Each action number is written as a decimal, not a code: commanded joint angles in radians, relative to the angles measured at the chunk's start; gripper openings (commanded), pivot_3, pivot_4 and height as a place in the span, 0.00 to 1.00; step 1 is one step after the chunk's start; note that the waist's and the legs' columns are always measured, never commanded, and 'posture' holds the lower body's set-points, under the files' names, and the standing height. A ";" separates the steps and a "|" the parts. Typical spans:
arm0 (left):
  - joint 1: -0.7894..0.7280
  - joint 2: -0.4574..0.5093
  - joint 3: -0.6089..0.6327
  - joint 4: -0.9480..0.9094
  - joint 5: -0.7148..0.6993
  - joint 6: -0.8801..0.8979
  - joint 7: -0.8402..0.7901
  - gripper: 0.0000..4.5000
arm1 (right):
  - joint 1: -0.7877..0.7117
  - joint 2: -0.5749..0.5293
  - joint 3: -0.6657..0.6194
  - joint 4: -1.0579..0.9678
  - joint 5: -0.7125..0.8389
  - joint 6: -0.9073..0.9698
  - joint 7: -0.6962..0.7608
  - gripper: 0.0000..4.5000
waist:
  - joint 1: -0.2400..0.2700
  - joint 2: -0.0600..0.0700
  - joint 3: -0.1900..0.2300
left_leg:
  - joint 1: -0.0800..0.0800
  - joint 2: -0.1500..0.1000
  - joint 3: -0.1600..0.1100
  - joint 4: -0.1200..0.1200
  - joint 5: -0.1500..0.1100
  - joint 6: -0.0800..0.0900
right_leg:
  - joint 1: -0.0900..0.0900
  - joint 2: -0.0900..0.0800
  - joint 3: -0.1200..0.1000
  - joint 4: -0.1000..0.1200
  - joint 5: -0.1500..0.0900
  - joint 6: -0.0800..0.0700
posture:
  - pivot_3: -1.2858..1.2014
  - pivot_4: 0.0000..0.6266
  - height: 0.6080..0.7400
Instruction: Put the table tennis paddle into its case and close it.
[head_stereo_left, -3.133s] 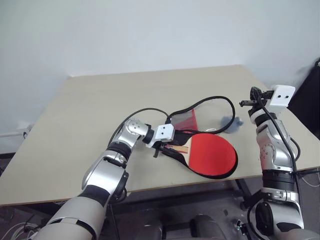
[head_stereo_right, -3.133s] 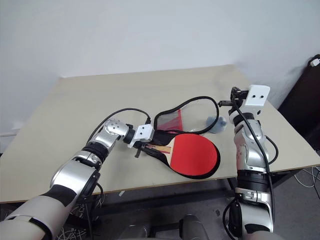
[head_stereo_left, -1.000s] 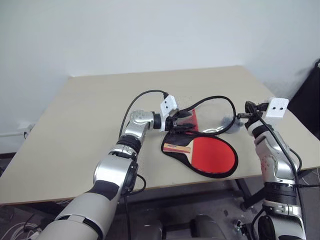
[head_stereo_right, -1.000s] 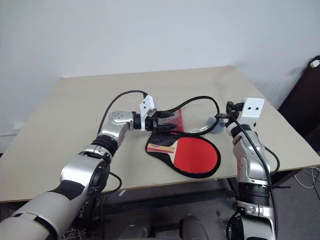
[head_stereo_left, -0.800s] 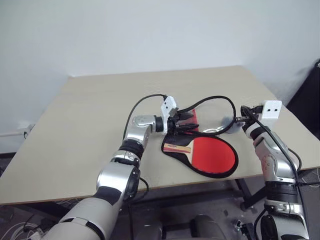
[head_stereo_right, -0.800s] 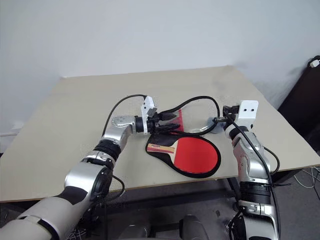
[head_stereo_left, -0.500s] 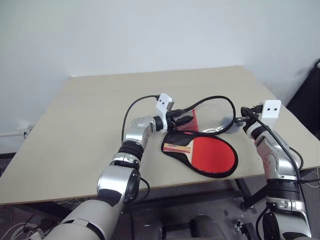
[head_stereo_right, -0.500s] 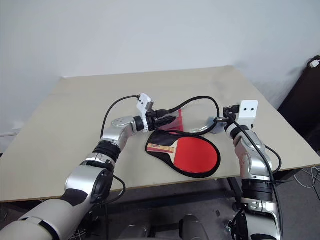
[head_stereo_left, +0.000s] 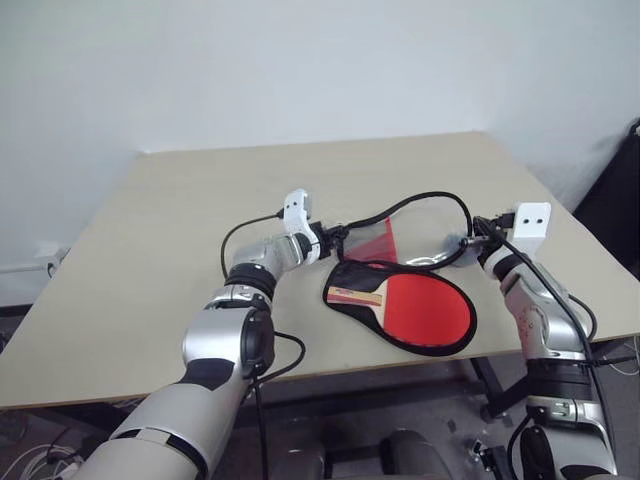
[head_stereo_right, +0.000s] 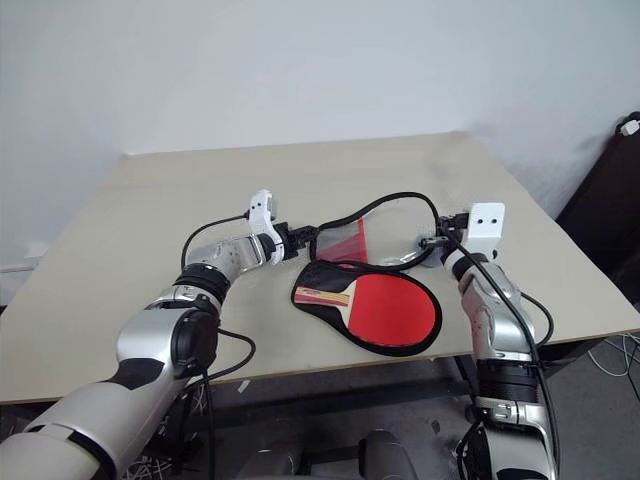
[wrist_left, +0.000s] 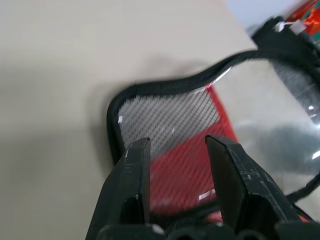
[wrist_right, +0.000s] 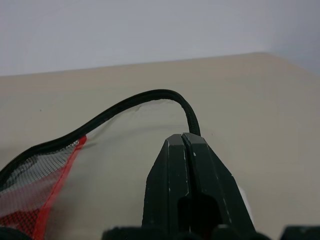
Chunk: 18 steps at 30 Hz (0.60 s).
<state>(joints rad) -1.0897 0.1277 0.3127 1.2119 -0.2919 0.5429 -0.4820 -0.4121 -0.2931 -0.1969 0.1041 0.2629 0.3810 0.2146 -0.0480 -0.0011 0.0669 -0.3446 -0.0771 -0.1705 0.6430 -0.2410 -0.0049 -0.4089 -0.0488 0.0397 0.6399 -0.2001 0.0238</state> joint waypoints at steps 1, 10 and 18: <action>-0.042 0.017 -0.002 -0.006 0.003 0.011 0.021 0.39 | -0.003 0.008 0.000 -0.052 -0.008 -0.017 -0.015 0.00 | 0.000 0.000 0.000 | 0.000 0.000 0.000 0.000 0.000 0.000 | 0.000 0.000 0.000 0.000 0.000 0.000 | 0.52 0.00 1.00; -0.076 0.045 -0.024 0.042 0.027 0.074 0.022 0.39 | 0.051 0.107 0.029 -0.120 -0.022 -0.037 -0.069 0.00 | 0.000 0.000 0.000 | 0.000 0.000 0.000 0.000 0.000 0.000 | 0.000 0.000 0.000 0.000 0.000 0.000 | 0.52 0.00 1.00; -0.095 0.016 -0.037 0.073 0.051 0.069 -0.006 0.39 | 0.089 0.136 0.026 -0.169 -0.022 -0.025 -0.090 0.00 | 0.000 0.000 0.000 | 0.000 0.000 -0.001 0.000 0.000 0.000 | 0.000 0.000 0.000 0.000 0.000 0.000 | 0.52 0.00 1.00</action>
<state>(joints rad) -1.1382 0.1535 0.2786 1.2947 -0.2444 0.6225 -0.4771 -0.3068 -0.1524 -0.1608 -0.0103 0.2350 0.3650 0.1331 -0.0480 -0.0011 0.0668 -0.3445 -0.0772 -0.1713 0.6428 -0.2412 -0.0052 -0.4092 -0.0491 0.0395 0.6399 -0.2000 0.0239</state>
